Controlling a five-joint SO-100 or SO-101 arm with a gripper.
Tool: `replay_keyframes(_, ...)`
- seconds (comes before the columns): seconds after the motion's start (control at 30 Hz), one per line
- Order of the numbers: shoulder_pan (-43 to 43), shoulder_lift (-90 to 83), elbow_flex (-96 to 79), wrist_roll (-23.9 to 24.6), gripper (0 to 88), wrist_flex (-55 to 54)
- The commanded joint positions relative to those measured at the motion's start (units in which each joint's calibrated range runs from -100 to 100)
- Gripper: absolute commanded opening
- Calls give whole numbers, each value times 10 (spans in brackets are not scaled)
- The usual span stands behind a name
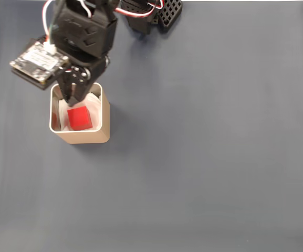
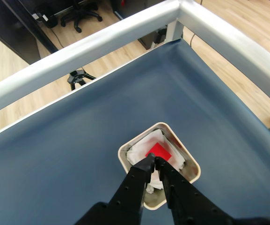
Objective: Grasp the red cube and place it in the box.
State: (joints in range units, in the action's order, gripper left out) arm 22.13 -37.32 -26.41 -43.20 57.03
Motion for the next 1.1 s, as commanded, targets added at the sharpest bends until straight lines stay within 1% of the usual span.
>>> replay_keyframes(0.0, -30, -36, 11, 4, 2, -9)
replay_keyframes(0.4, -146, -152, -89, 1, 2, 19)
replay_keyframes(1.07, -229, -409, -444, -7, 2, 25)
